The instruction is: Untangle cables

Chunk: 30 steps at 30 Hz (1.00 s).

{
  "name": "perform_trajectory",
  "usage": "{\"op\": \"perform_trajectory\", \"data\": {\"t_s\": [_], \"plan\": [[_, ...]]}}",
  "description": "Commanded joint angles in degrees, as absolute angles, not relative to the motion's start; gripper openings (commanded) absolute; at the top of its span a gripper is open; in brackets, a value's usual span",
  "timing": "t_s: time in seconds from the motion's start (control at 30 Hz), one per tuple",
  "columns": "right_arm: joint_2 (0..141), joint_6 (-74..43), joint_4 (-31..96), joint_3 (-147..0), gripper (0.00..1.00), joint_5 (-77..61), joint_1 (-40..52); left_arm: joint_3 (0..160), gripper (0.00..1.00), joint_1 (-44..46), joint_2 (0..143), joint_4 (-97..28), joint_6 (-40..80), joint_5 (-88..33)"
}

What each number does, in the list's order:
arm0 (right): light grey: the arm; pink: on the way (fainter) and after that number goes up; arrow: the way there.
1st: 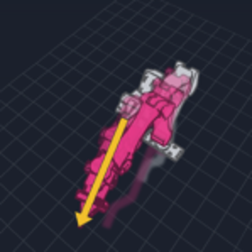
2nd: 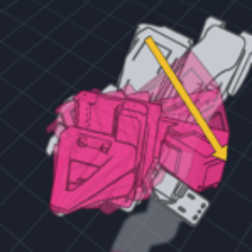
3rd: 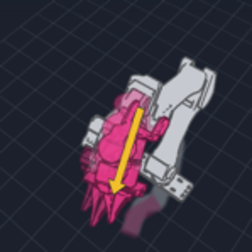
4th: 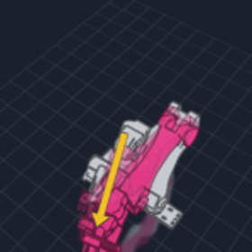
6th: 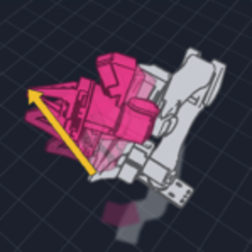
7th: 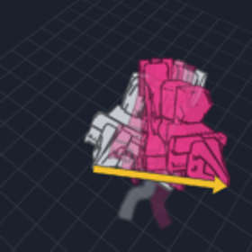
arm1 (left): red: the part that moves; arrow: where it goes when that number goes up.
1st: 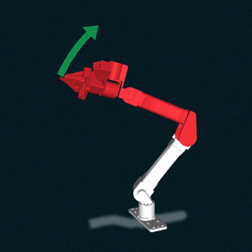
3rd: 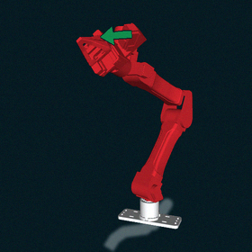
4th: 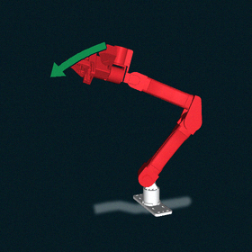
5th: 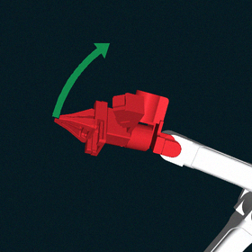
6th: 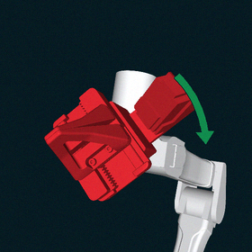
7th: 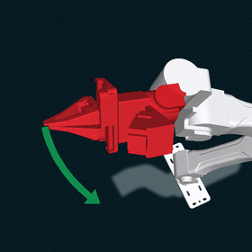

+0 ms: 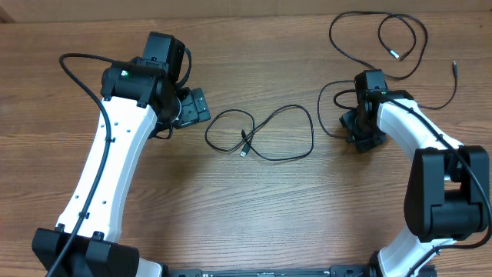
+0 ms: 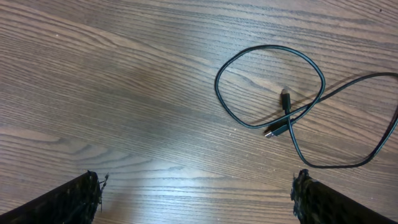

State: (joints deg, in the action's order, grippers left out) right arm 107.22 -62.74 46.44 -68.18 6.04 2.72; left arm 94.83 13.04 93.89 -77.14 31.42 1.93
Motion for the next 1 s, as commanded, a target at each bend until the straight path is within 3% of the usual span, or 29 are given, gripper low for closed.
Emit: {"op": "perform_trajectory", "data": {"t_s": [0.0, 0.37, 0.53, 0.67, 0.97], "plan": [[107.0, -62.8, 46.4, -67.8, 0.60, 8.0, 2.9, 94.6, 1.00, 12.9, 94.4, -77.3, 31.8, 1.4], [111.5, -62.7, 45.9, -67.8, 0.60, 7.9, 2.9, 94.6, 1.00, 12.9, 94.4, -77.3, 31.8, 1.4], [111.7, -62.7, 45.7, -67.8, 0.51, 7.9, 2.9, 94.6, 1.00, 12.9, 94.4, -77.3, 31.7, 1.5], [111.7, -62.5, 45.3, -67.8, 0.35, 7.9, 2.7, 94.6, 0.99, 12.9, 94.4, -77.3, 31.7, 1.5], [111.7, -56.7, 43.2, -67.8, 0.24, 9.6, 2.5, 94.6, 1.00, 12.9, 94.4, -77.3, 31.7, 1.5]]}}
